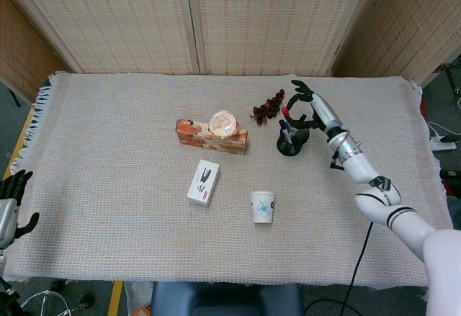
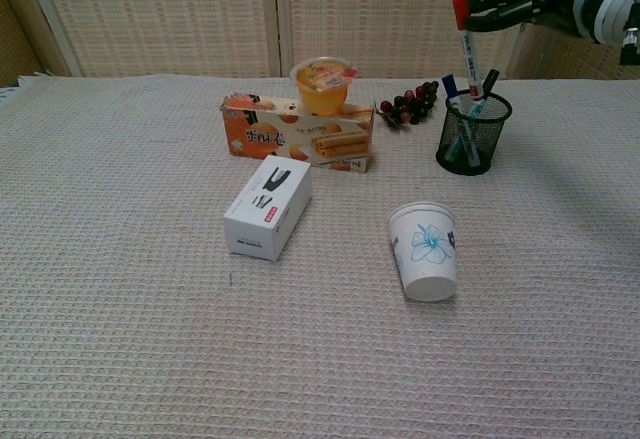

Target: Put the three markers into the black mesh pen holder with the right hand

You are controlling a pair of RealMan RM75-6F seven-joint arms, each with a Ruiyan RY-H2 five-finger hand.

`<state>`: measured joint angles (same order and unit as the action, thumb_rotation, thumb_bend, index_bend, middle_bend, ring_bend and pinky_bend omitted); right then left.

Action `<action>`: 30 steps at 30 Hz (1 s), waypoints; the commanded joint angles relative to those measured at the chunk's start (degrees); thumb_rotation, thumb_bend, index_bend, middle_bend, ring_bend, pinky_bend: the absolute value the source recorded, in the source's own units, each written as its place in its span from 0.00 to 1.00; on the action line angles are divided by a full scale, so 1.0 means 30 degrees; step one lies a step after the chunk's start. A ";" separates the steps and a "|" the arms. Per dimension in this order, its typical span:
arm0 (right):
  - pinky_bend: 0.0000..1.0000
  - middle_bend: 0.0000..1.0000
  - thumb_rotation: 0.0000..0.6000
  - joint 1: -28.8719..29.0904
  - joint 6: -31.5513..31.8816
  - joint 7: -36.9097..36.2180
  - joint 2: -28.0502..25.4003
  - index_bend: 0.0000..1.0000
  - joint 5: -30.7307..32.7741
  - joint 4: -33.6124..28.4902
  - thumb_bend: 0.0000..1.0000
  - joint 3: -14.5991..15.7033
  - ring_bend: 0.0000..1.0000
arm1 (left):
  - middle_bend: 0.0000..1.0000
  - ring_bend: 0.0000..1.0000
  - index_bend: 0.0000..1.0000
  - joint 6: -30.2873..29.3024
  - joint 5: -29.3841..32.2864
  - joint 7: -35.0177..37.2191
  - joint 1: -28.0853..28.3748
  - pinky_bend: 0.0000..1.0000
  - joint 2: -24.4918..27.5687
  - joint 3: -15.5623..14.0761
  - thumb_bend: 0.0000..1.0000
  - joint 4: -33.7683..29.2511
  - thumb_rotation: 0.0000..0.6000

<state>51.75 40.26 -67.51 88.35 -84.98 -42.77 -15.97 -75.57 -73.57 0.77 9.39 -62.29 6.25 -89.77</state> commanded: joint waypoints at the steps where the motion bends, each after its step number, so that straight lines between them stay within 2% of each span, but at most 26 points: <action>1: 0.00 0.03 1.00 0.0157 -0.0239 -0.0342 0.0386 0.62 -0.0118 0.0582 0.33 0.0489 0.08 | 0.00 0.00 0.01 -0.0038 0.0038 0.0029 -0.0029 0.06 -0.0001 0.0017 0.32 0.0030 1.00; 17: 0.00 0.03 1.00 0.0166 -0.1790 -0.0986 0.1052 0.60 -0.0184 0.3018 0.33 0.2493 0.08 | 0.00 0.00 0.01 0.0043 0.0009 -0.0154 0.0023 0.06 -0.0084 -0.0029 0.32 0.0065 1.00; 24: 0.00 0.03 1.00 0.0345 -0.1618 -0.1330 0.0649 0.47 -0.0826 0.2702 0.33 0.3331 0.07 | 0.00 0.00 0.02 -0.0233 -0.0222 0.0102 -0.0015 0.06 -0.0198 0.0023 0.32 0.0272 1.00; 30: 0.00 0.03 1.00 0.0367 -0.1037 -0.1401 -0.0533 0.29 -0.1389 0.1537 0.33 0.3968 0.04 | 0.00 0.00 0.02 -0.0293 -0.0261 0.0232 -0.0041 0.06 -0.0180 0.0048 0.32 0.0302 1.00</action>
<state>52.87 36.53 -71.84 87.86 -88.67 -37.05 -4.62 -76.45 -74.35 1.45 9.27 -62.82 6.38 -88.87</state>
